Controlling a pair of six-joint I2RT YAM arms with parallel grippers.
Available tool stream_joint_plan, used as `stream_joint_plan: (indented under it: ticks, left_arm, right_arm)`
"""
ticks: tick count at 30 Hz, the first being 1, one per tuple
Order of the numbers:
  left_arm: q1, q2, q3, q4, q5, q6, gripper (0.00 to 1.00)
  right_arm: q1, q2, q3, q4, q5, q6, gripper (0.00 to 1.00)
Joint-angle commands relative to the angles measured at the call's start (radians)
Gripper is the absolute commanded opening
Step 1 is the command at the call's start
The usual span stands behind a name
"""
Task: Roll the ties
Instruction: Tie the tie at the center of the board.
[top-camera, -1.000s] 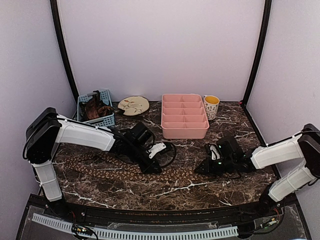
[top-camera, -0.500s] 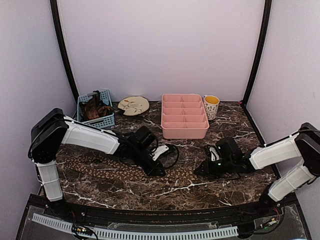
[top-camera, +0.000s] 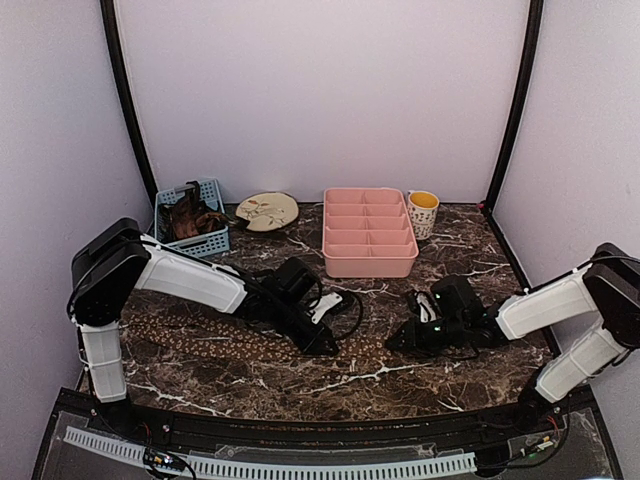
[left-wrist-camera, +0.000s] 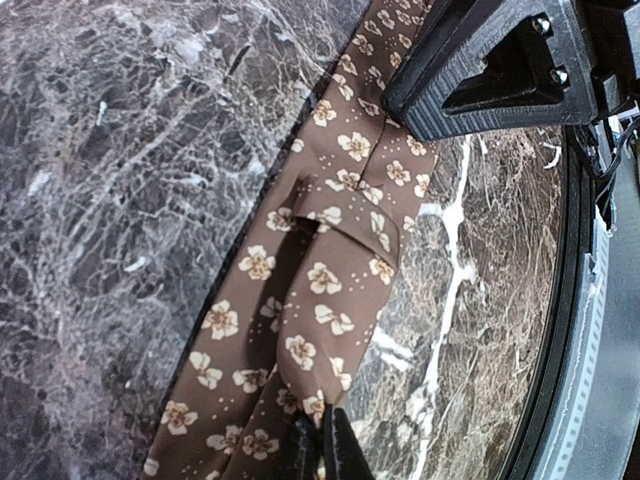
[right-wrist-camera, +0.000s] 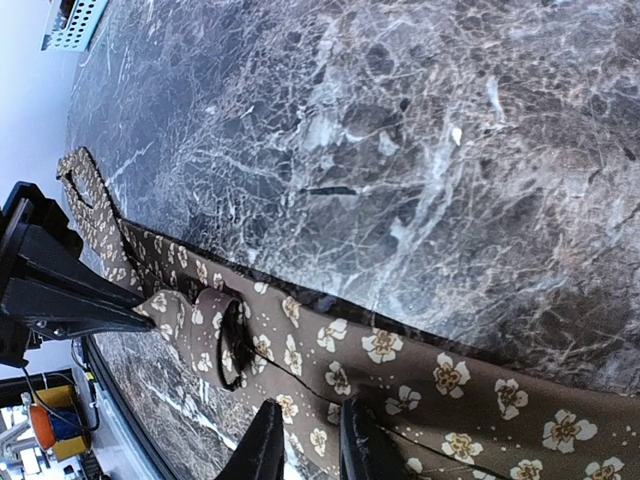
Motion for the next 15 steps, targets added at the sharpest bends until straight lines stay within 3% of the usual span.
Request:
stream_joint_plan:
  ticks: [1,15]
  left_arm:
    - [-0.017,0.015,0.029,0.038,0.022,-0.025,0.0]
    - [-0.024,0.038,0.043,0.014,-0.008,-0.022,0.0]
  right_arm:
    - [-0.001,0.016,-0.02,0.007,-0.01,0.01,0.2]
    - [0.018,-0.035,0.035,0.032,-0.048,0.015,0.23]
